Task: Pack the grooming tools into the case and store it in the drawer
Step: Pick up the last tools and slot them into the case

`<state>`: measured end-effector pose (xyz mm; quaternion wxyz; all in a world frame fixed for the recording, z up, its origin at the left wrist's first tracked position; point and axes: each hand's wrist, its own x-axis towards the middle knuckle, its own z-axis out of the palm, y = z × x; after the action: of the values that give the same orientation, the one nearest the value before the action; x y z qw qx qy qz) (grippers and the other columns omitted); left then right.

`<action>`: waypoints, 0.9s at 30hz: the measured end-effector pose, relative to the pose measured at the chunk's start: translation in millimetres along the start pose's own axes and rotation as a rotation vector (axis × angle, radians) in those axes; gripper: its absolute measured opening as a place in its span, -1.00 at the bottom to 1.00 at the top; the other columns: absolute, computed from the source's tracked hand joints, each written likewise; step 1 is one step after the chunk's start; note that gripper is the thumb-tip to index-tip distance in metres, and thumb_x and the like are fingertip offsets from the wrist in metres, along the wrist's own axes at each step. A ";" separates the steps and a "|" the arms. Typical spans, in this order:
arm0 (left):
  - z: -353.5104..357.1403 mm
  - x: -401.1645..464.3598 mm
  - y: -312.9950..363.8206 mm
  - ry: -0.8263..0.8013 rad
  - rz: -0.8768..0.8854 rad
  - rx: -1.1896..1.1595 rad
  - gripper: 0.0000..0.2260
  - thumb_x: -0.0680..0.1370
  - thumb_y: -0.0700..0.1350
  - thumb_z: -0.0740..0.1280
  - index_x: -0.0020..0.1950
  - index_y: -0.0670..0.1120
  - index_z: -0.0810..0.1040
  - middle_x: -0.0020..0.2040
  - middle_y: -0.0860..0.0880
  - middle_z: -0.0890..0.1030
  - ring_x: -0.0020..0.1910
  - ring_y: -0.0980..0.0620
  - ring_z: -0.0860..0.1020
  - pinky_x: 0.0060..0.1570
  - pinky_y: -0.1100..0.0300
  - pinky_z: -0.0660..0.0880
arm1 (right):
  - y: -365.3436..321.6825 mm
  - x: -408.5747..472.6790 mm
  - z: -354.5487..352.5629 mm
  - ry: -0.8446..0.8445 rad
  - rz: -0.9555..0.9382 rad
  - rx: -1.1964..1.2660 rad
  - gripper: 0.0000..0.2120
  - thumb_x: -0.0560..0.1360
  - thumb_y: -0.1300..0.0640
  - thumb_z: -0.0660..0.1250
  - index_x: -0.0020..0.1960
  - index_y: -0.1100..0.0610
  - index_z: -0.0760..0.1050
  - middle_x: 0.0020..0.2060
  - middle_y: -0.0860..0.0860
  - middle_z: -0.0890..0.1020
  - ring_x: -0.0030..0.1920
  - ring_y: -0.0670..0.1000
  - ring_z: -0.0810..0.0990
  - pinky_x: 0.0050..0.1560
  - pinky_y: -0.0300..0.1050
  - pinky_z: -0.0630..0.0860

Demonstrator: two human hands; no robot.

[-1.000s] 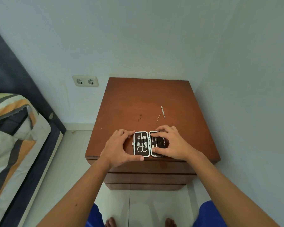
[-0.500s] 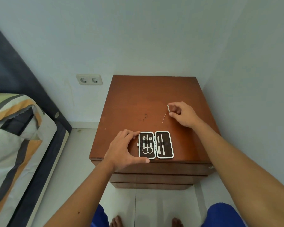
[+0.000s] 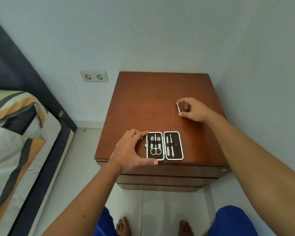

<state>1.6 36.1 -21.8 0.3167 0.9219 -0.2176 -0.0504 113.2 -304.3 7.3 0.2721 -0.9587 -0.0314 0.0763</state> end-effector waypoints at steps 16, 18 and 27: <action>-1.6 -0.6 3.0 0.001 -0.001 -0.004 0.08 0.15 0.63 0.45 0.56 0.13 0.42 0.16 0.30 0.41 0.19 0.24 0.40 0.22 0.13 0.48 | -28.2 -81.2 34.3 0.160 -0.054 0.573 -0.60 0.51 0.21 0.52 0.19 -0.17 0.50 -0.21 0.06 0.75 -0.27 -0.01 0.57 -0.12 -0.03 0.51; -1.5 -0.4 3.2 0.004 -0.002 -0.003 0.08 0.14 0.64 0.45 0.55 0.14 0.43 0.14 0.29 0.40 0.18 0.23 0.41 0.21 0.12 0.48 | -32.4 -90.8 41.2 0.127 -0.074 0.554 -0.60 0.52 0.19 0.52 0.21 -0.20 0.52 -0.19 0.03 0.76 -0.27 -0.05 0.57 -0.12 -0.09 0.51; -1.6 0.0 4.4 -0.005 -0.005 0.008 0.06 0.15 0.62 0.46 0.55 0.14 0.42 0.14 0.31 0.40 0.17 0.23 0.40 0.18 0.14 0.46 | -22.2 -101.6 52.1 0.218 -0.169 0.277 -0.53 0.47 0.14 0.55 0.32 -0.13 0.57 -0.11 -0.07 0.60 -0.27 -0.01 0.49 -0.12 -0.28 0.45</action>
<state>0.4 33.9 -17.8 0.3123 0.9235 -0.2164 -0.0528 4.0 -268.8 -11.6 0.4086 -0.9087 -0.0715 -0.0474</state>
